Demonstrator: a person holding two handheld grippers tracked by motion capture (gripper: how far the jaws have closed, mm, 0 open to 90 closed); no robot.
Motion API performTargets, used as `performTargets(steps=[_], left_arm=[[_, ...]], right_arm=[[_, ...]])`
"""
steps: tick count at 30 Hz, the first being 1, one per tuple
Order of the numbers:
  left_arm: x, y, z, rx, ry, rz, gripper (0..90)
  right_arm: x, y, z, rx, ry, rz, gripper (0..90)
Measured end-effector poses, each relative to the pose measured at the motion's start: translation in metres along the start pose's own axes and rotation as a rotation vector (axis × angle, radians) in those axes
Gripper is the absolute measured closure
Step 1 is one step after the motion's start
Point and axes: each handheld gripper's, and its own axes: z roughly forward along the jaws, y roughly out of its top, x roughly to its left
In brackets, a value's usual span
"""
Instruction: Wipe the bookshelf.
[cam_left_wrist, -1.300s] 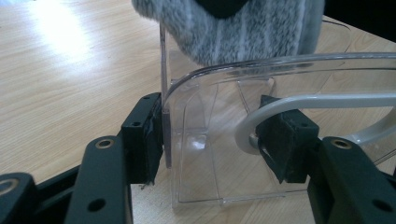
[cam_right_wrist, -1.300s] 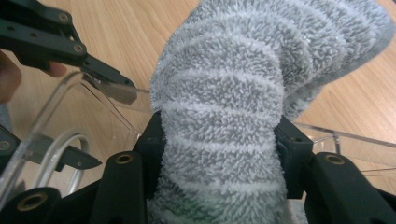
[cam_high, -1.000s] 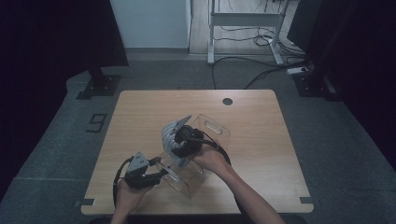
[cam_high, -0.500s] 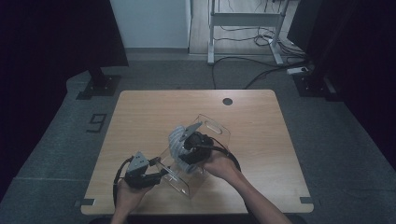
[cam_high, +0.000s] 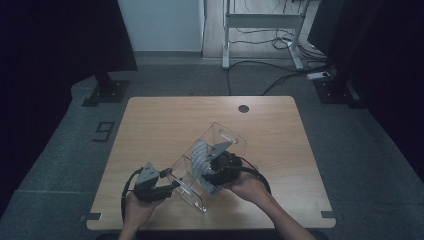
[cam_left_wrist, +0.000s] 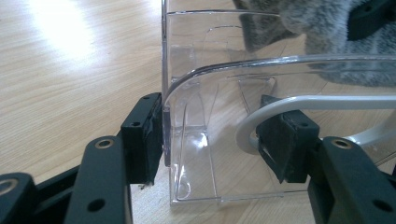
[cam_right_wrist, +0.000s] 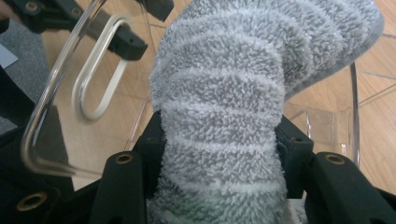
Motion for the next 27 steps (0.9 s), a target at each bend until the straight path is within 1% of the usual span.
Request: performTargets(steps=[2,10,21,27], left_arm=[[0.0,0.0,0.0,-0.001,-0.001,-0.001,42.3],[0.0,0.0,0.0,-0.001,0.0,-0.002,42.3],[0.0,0.0,0.0,-0.001,0.001,-0.004,42.3],[0.0,0.0,0.0,0.0,0.002,-0.004,42.3]], right_arm=[[0.001,-0.004,-0.002,-0.001,-0.001,-0.005,48.5],[0.005,-0.02,-0.008,-0.011,0.004,0.01,48.5],[0.007,-0.037,-0.01,-0.028,0.012,0.032,48.4],[0.009,-0.049,-0.01,-0.03,0.027,0.046,48.4]])
